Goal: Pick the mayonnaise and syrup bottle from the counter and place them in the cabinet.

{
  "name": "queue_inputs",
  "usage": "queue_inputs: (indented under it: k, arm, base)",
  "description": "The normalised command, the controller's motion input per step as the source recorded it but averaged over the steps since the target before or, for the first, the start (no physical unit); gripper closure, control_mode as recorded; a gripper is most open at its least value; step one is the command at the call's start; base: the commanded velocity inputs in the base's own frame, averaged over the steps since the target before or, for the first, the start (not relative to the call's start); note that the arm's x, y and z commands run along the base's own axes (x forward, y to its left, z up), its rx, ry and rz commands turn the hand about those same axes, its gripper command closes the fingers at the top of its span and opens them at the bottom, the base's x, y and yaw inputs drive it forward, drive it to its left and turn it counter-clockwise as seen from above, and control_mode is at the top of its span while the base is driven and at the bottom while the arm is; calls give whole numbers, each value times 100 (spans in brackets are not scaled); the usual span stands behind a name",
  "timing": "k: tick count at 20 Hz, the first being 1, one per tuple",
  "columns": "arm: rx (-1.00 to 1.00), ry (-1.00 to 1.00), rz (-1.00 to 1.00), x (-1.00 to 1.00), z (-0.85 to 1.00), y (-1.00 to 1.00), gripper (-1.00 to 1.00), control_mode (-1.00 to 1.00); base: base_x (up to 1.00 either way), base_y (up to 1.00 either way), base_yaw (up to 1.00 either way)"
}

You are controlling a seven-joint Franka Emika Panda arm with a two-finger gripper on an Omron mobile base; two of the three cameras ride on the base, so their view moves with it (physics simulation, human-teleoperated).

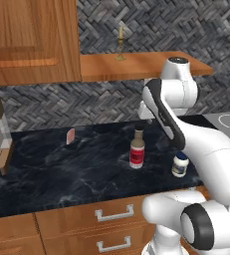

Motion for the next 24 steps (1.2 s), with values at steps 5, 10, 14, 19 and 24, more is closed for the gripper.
queue_inputs:
  k: [5,10,14,19,24]
  arm:
    - [4,-9,9,-35,-36,-28,-100,-100]
    - [12,-13,14,-37,-41,-27,-100,-100]
    - [14,-16,18,-25,-43,-10,-100,-100]
    - [14,-13,17,-3,-36,-1,-100,-100]
    - [10,-14,16,8,-26,0,-100,-100]
  base:
    - [0,0,0]
    - [0,0,0]
    - [0,0,0]
    - [0,0,0]
    - [0,0,0]
